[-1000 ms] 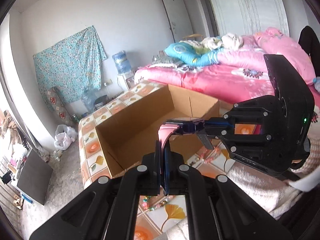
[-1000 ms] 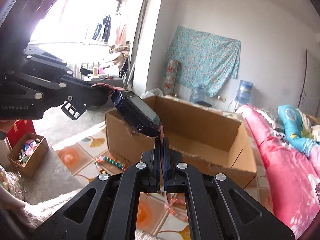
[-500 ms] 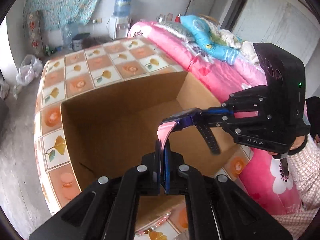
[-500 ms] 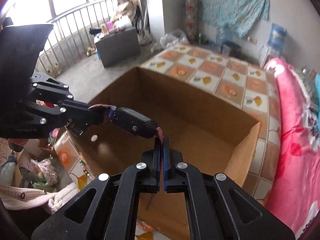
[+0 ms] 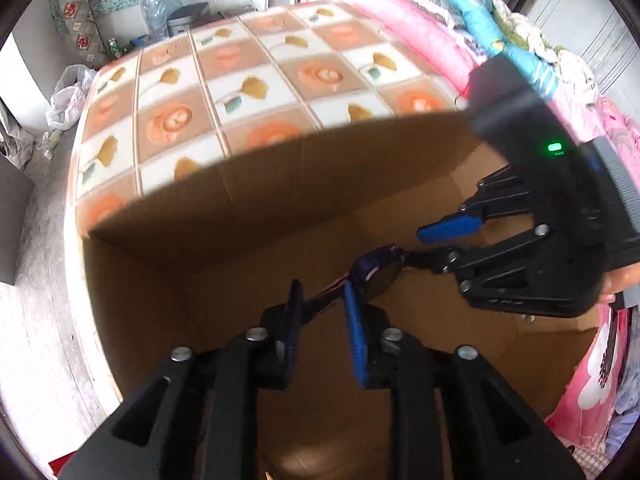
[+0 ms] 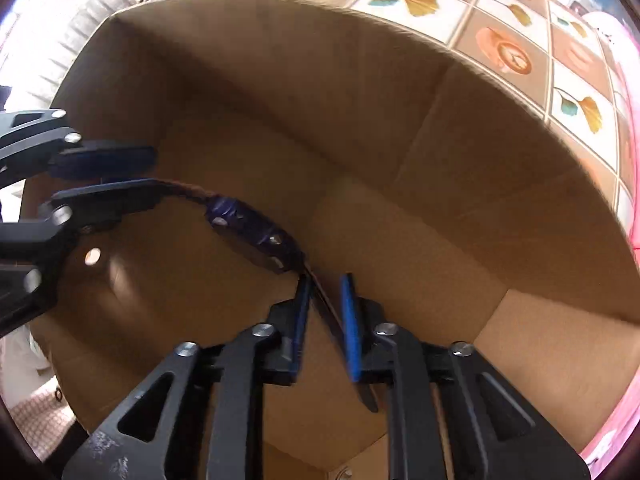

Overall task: Organize jewelry
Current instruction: 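Lift the pink watch with both grippers and carry it into the cardboard box, then open both grippers to release the watch on the box floor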

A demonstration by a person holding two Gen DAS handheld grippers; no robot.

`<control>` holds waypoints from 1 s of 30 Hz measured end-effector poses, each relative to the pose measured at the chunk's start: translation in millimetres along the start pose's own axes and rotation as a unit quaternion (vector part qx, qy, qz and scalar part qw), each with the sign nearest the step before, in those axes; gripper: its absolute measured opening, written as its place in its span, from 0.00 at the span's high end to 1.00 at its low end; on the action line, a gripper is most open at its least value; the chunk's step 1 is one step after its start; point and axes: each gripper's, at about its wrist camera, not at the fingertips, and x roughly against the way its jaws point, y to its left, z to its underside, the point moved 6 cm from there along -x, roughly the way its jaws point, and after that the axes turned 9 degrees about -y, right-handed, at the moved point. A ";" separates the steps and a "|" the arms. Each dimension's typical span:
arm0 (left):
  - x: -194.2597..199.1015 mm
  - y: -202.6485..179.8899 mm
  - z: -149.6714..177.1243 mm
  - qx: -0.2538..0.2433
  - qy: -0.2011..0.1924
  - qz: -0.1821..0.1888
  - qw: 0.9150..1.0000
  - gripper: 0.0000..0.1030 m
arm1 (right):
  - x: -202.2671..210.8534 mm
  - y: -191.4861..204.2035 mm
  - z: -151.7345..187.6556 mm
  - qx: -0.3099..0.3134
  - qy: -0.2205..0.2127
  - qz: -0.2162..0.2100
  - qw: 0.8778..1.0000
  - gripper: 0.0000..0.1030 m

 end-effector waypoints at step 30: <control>180.8 1.9 179.3 0.056 -0.251 -0.087 0.962 0.23 | 167.2 95.7 201.7 -0.112 -0.438 -0.074 0.889 0.38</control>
